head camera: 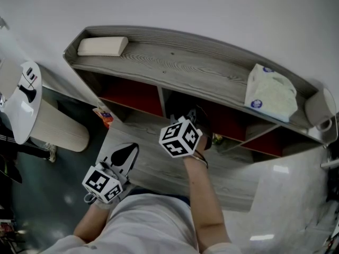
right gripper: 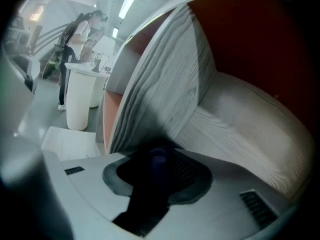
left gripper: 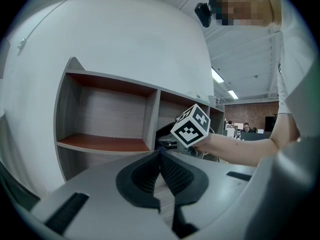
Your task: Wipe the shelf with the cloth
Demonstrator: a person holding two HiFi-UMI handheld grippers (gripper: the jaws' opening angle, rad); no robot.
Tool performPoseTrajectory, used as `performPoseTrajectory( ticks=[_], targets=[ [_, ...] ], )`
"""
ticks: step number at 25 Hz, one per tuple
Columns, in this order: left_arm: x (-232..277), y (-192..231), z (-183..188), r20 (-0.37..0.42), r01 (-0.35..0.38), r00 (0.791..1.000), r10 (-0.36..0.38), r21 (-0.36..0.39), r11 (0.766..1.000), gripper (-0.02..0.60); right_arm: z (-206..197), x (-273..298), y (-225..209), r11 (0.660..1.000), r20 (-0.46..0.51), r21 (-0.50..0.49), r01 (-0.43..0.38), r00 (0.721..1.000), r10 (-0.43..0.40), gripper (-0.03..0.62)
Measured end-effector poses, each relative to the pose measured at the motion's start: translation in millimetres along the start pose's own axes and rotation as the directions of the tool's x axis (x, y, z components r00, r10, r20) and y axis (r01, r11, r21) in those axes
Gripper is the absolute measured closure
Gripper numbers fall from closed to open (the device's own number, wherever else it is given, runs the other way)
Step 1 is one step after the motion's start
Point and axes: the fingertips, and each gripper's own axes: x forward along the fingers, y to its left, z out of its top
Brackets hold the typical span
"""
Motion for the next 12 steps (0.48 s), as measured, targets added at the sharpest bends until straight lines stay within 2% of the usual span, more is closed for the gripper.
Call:
performPoseTrajectory(
  ticks=[6, 12],
  targets=[
    [6.4, 2.7, -1.0, -0.008, 0.019, 1.000, -0.019, -0.011, 1.000, 0.566, -7.4, -0.7, -2.4, 1.000, -0.018, -0.005, 0.018, 1.000, -0.018, 0.491],
    [19.9, -0.5, 1.5, -0.014, 0.073, 0.997, -0.073, -0.014, 0.997, 0.566, -33.5, -11.9, -31.2, 0.995, -0.079, 0.032, 0.095, 0.993, -0.093, 0.499]
  ],
)
